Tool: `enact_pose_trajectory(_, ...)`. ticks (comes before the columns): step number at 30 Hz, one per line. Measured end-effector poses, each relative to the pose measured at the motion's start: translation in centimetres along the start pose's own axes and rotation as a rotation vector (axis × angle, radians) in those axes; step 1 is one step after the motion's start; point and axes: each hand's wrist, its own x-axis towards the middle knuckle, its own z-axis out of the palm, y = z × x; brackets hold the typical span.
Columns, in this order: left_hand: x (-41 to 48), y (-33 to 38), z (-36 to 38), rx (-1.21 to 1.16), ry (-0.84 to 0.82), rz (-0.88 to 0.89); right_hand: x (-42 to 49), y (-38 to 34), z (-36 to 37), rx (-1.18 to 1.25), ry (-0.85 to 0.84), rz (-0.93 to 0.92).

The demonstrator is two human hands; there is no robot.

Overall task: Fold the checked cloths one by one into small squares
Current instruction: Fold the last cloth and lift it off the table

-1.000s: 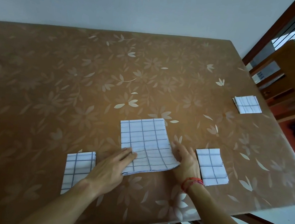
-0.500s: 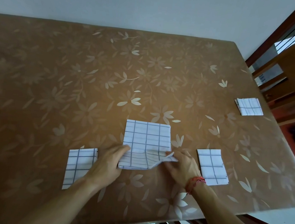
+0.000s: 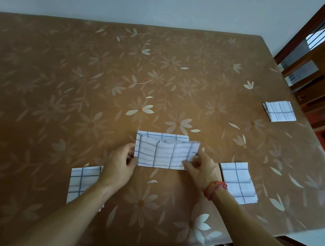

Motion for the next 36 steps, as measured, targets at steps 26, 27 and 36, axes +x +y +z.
enact_pose_trajectory(26, 4.1, -3.0, -0.5, 0.75, -0.388, 0.359, 3.3, -6.2, 9.5, -0.539, -0.134, -0.616)
enact_pose_trajectory(27, 4.2, -3.0, -0.6, 0.747, -0.397, 0.356, 3.5, -6.0, 9.8, -0.561, -0.154, -0.609)
enact_pose_trajectory(36, 4.5, -2.5, -1.2, 0.816, -0.508, 0.302, 3.9, -4.5, 9.7, -0.662, -0.19, -0.582)
